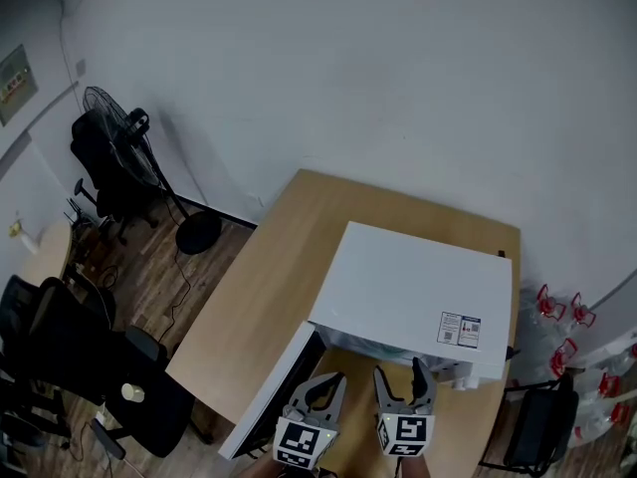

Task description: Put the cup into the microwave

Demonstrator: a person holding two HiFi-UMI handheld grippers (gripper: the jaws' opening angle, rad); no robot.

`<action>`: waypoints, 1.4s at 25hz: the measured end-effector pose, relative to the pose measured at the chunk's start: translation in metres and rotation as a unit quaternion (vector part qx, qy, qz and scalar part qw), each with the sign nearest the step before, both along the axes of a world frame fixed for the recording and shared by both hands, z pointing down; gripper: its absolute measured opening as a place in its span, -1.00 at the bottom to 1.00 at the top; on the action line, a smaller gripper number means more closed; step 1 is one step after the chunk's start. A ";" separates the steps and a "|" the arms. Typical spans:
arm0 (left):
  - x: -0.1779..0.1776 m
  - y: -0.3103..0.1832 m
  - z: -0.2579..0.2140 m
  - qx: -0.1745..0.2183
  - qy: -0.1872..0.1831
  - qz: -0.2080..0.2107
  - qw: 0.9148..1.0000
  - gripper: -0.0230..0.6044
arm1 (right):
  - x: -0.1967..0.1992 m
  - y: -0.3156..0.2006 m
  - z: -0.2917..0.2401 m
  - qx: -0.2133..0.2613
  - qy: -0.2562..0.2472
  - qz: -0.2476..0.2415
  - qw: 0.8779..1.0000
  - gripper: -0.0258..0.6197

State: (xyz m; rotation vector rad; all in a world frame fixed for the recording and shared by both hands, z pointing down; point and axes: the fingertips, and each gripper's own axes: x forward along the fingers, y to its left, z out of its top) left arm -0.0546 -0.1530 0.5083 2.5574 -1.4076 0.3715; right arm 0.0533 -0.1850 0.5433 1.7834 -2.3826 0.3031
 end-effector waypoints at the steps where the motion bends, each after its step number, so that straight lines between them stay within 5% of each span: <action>1: -0.001 0.003 -0.001 0.002 0.000 0.001 1.000 -0.85 | 0.001 0.004 -0.003 0.002 0.001 0.004 1.000 0.07; 15: -0.011 0.055 -0.027 0.034 0.007 0.021 0.999 -0.85 | 0.004 0.077 -0.034 0.024 0.016 0.036 0.999 -0.33; 35: -0.024 0.130 -0.038 0.046 0.008 0.034 0.998 -0.85 | -0.005 0.174 -0.036 0.017 0.025 0.047 0.998 -0.62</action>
